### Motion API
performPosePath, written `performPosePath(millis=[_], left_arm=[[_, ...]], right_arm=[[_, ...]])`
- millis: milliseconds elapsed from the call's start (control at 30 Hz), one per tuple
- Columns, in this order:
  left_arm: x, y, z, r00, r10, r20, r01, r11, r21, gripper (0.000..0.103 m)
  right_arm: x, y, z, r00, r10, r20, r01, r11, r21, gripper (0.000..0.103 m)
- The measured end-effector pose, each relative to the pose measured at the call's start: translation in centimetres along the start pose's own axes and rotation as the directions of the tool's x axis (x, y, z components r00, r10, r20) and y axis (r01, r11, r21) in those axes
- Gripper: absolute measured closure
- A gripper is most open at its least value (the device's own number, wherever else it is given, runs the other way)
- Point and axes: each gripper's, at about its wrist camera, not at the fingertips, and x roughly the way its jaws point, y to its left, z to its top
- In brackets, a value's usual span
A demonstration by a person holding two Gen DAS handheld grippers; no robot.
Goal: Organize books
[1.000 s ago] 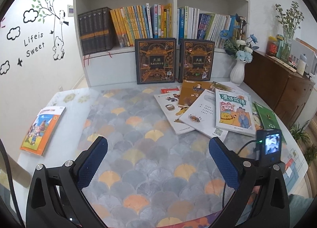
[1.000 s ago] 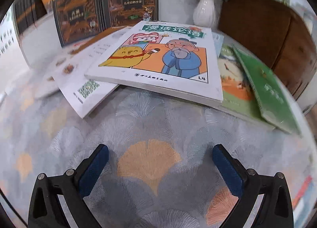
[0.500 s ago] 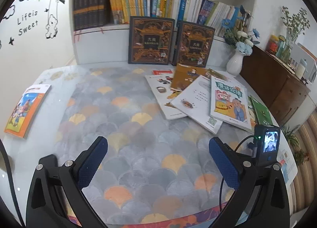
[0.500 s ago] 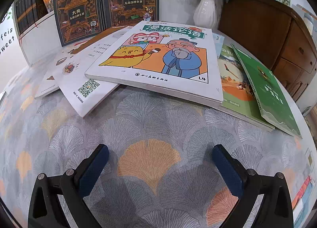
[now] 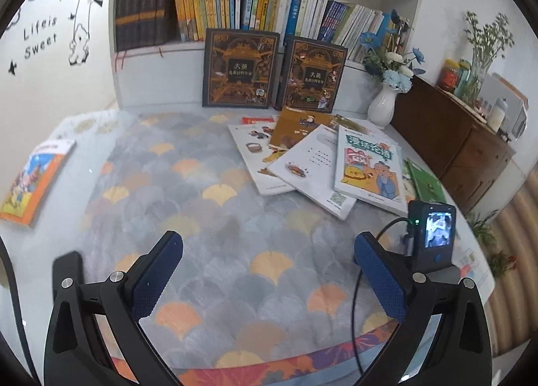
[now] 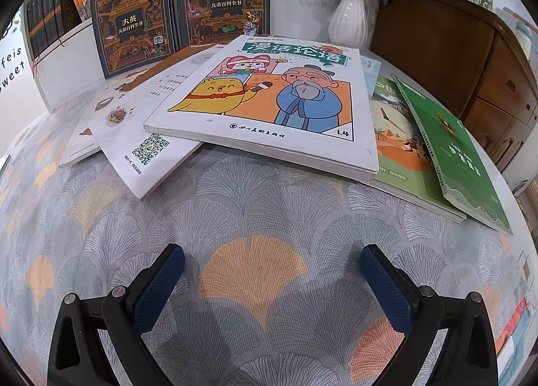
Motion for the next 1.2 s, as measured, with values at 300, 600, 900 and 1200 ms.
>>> performPosePath(millis=[300, 600, 900, 1200], left_arm=[[-0.9, -0.7, -0.6, 1.000, 0.007, -0.010, -0.007, 0.999, 0.045, 0.001], [-1.0, -1.2, -0.7, 1.000, -0.016, -0.027, 0.017, 0.999, 0.045, 0.001], [-1.0, -0.8, -1.9, 0.999, -0.021, -0.047, 0.022, 1.000, 0.006, 0.001], [-2.4, -0.5, -0.4, 0.999, 0.019, -0.035, -0.018, 1.000, 0.006, 0.001]], right_arm=[[0.0, 0.0, 0.0, 1.000, 0.000, 0.000, 0.000, 1.000, 0.000, 0.000], [0.0, 0.0, 0.0, 1.000, 0.000, 0.001, 0.000, 1.000, 0.000, 0.000], [0.0, 0.0, 0.0, 1.000, 0.000, 0.001, 0.000, 1.000, -0.001, 0.000], [0.0, -0.1, 0.0, 1.000, 0.001, 0.000, -0.001, 1.000, -0.001, 0.000]])
